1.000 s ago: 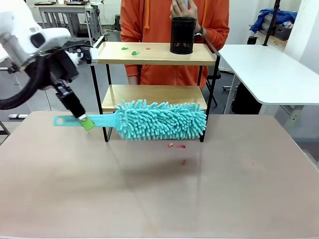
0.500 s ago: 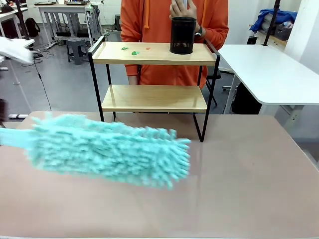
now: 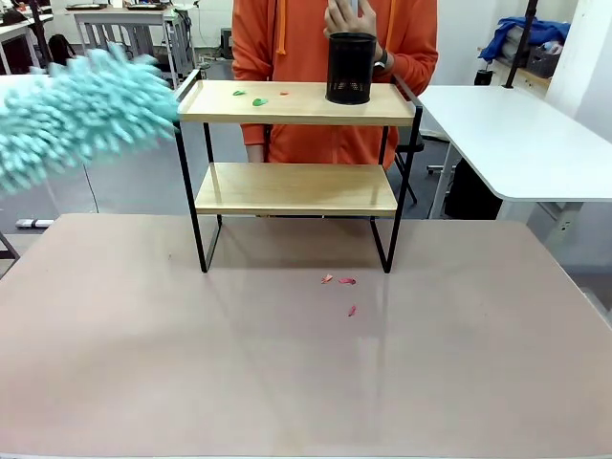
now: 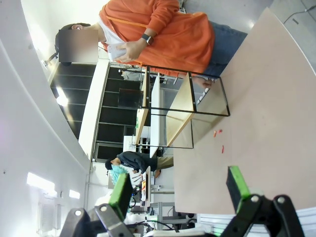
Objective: Clean the shelf.
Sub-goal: Clean the specific tier of the Shelf with the Duster once objects are removed, then clean the remaining tier of the Shelf with the Duster once objects are removed.
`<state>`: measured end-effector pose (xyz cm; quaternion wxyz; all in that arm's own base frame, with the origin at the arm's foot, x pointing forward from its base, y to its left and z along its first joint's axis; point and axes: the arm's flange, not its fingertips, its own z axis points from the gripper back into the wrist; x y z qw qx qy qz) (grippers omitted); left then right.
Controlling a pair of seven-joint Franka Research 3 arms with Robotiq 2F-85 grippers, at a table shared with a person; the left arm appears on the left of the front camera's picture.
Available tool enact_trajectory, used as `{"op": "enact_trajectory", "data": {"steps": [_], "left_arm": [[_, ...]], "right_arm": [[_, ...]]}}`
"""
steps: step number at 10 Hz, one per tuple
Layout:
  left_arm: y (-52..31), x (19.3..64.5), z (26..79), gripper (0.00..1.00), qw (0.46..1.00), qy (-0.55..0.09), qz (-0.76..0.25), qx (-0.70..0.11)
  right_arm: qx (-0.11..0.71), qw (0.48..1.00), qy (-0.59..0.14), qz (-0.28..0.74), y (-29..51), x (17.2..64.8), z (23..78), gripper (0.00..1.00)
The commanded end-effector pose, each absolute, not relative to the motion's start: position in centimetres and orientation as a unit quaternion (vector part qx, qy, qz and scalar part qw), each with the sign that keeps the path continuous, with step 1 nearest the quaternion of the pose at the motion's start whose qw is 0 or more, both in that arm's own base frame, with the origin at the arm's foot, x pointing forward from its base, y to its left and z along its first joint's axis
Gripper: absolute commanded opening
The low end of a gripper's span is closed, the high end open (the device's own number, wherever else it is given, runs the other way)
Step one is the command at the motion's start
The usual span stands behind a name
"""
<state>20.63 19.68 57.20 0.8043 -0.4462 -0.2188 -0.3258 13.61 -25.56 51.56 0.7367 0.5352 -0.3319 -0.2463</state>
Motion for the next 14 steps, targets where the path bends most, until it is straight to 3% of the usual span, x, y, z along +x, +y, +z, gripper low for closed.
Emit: {"op": "enact_trajectory", "data": {"steps": [1,3,5,7,8,14], "left_arm": [[21.5,23.5,56.3,0.13,0.767,-0.327,-0.134,-0.535],[22.4,27.4,54.1,0.13,0.799,-0.264,-0.008,-0.541],[21.3,31.5,52.3,0.13,0.821,-0.208,0.031,-0.531],[20.7,35.2,50.7,0.13,0.821,-0.253,0.135,-0.494],[22.2,32.7,50.8,0.13,0.83,-0.212,0.052,-0.514],[22.2,32.7,50.8,0.13,0.83,-0.212,0.052,-0.514]], "right_arm": [[0.537,0.731,-0.348,-0.238,-25.6,13.6,51.8,1.0],[0.537,0.731,-0.348,-0.238,-25.6,13.6,51.8,1.0],[0.537,0.731,-0.348,-0.238,-25.6,13.6,51.8,1.0],[0.537,0.731,-0.348,-0.238,-25.6,13.6,51.8,1.0],[0.537,0.731,-0.348,-0.238,-25.6,13.6,51.8,1.0],[0.537,0.731,-0.348,-0.238,-25.6,13.6,51.8,1.0]]}}
